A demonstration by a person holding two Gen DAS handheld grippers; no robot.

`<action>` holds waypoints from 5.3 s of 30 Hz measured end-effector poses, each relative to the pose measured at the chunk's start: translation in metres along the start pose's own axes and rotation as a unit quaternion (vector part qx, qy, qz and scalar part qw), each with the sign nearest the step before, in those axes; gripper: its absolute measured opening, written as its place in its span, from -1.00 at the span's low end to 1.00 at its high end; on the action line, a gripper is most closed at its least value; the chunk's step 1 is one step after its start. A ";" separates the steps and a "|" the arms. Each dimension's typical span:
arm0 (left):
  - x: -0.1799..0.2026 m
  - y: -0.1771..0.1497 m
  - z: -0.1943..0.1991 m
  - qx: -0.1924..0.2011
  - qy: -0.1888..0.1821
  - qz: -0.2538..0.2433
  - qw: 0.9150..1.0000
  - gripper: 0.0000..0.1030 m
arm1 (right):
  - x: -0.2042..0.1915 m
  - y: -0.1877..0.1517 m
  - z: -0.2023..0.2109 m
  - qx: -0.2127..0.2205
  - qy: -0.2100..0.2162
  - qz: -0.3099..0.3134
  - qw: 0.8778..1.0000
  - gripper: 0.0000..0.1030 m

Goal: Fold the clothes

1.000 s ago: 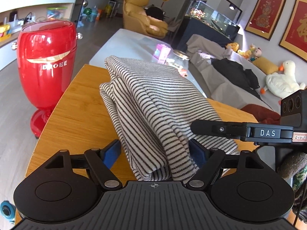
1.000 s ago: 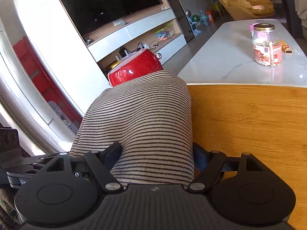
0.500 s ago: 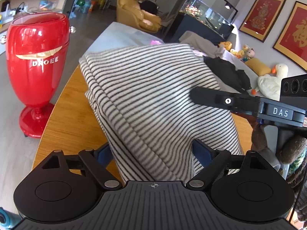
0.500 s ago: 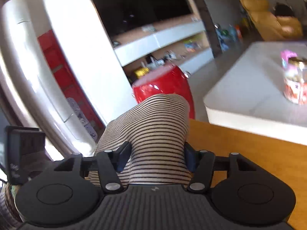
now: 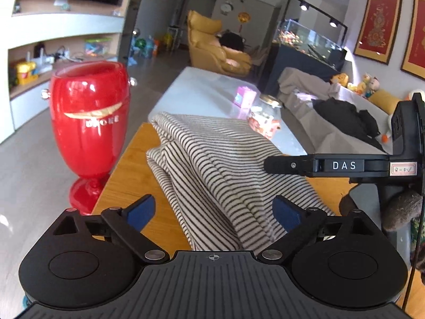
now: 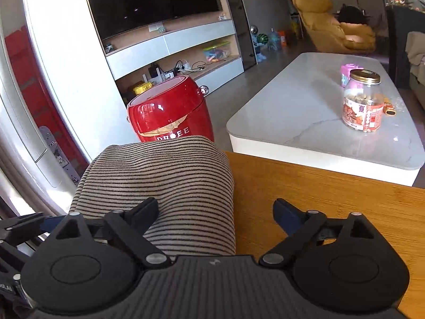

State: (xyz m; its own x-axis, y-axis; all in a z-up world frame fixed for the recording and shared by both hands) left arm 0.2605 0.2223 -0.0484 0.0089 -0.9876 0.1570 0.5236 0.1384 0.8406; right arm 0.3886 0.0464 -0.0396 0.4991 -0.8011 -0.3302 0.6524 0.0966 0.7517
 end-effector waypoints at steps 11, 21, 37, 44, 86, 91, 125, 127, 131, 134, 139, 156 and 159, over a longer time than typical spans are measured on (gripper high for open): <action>0.053 -0.054 0.020 -0.047 0.142 -0.009 0.989 1.00 | 0.010 -0.088 0.074 -0.041 -0.060 0.116 0.991 1.00; 0.064 -0.061 0.013 -0.068 0.228 0.006 0.971 1.00 | 0.030 -0.092 0.074 -0.020 -0.101 0.073 0.992 1.00; 0.061 -0.060 0.012 -0.069 0.232 0.009 0.970 1.00 | 0.031 -0.093 0.073 -0.019 -0.100 0.073 0.992 1.00; 0.060 -0.060 0.011 -0.069 0.231 0.010 0.970 1.00 | 0.030 -0.092 0.072 -0.019 -0.100 0.072 0.992 1.00; 0.060 -0.060 0.011 -0.069 0.231 0.010 0.970 1.00 | 0.030 -0.092 0.072 -0.019 -0.099 0.072 0.992 1.00; 0.060 -0.060 0.011 -0.069 0.231 0.010 0.970 1.00 | 0.030 -0.092 0.072 -0.019 -0.099 0.072 0.992 1.00; 0.060 -0.060 0.011 -0.069 0.231 0.010 0.970 1.00 | 0.030 -0.093 0.072 -0.019 -0.100 0.072 0.992 1.00; 0.060 -0.060 0.011 -0.069 0.231 0.010 0.970 1.00 | 0.030 -0.093 0.072 -0.019 -0.100 0.072 0.992 1.00; 0.060 -0.060 0.011 -0.069 0.231 0.010 0.970 1.00 | 0.030 -0.093 0.072 -0.019 -0.100 0.072 0.992 1.00; 0.060 -0.060 0.011 -0.069 0.231 0.010 0.970 1.00 | 0.030 -0.093 0.073 -0.019 -0.100 0.072 0.992 1.00; 0.060 -0.060 0.011 -0.069 0.231 0.010 0.970 1.00 | 0.030 -0.093 0.072 -0.019 -0.100 0.072 0.992 1.00; 0.060 -0.060 0.011 -0.069 0.231 0.010 0.970 1.00 | 0.030 -0.093 0.072 -0.019 -0.100 0.072 0.992 1.00; 0.060 -0.060 0.011 -0.069 0.231 0.010 0.970 1.00 | 0.030 -0.093 0.072 -0.019 -0.100 0.072 0.992 1.00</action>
State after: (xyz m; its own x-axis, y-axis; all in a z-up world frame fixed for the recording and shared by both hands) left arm 0.2206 0.1554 -0.0837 0.3848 -0.9172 -0.1030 0.6276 0.1782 0.7579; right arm 0.3019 -0.0287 -0.0779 0.4690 -0.8777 -0.0982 0.6051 0.2383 0.7597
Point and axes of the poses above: each gripper's, at about its wrist camera, not at the fingertips, and z roughly against the way its jaws point, x to its right, y to its top, the point moved 7 cm from there along -z, roughly the way its jaws point, and after that the axes turned 7 degrees about -z, right-handed, at the moved point
